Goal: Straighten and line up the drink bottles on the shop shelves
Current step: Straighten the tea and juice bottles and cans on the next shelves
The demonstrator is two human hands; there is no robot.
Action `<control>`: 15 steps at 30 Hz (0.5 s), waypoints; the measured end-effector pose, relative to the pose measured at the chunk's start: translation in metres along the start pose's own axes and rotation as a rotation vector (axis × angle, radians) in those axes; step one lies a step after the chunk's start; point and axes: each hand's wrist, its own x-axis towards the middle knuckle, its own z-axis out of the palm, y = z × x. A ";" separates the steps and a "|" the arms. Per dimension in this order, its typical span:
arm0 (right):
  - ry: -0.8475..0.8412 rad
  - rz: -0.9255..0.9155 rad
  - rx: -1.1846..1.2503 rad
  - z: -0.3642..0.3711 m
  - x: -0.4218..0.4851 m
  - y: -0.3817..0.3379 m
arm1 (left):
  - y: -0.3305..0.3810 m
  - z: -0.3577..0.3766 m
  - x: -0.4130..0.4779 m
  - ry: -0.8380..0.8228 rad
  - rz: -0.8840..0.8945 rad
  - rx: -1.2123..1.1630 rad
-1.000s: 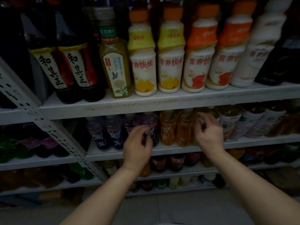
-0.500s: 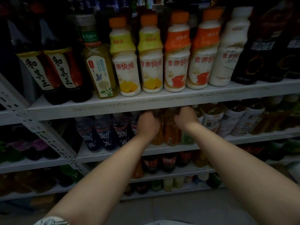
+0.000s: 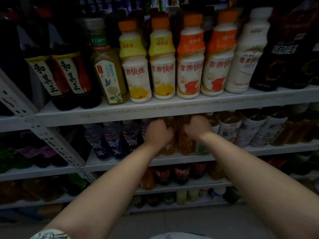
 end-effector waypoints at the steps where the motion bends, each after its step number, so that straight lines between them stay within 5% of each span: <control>1: -0.011 0.013 0.046 -0.002 0.002 0.002 | -0.002 0.000 0.000 0.002 0.008 0.003; 8: 0.123 -0.045 0.034 0.004 0.002 -0.001 | -0.008 -0.003 0.000 0.044 0.058 0.003; 15: 0.063 -0.028 0.079 0.003 0.003 0.004 | -0.011 -0.004 0.001 0.080 0.076 -0.044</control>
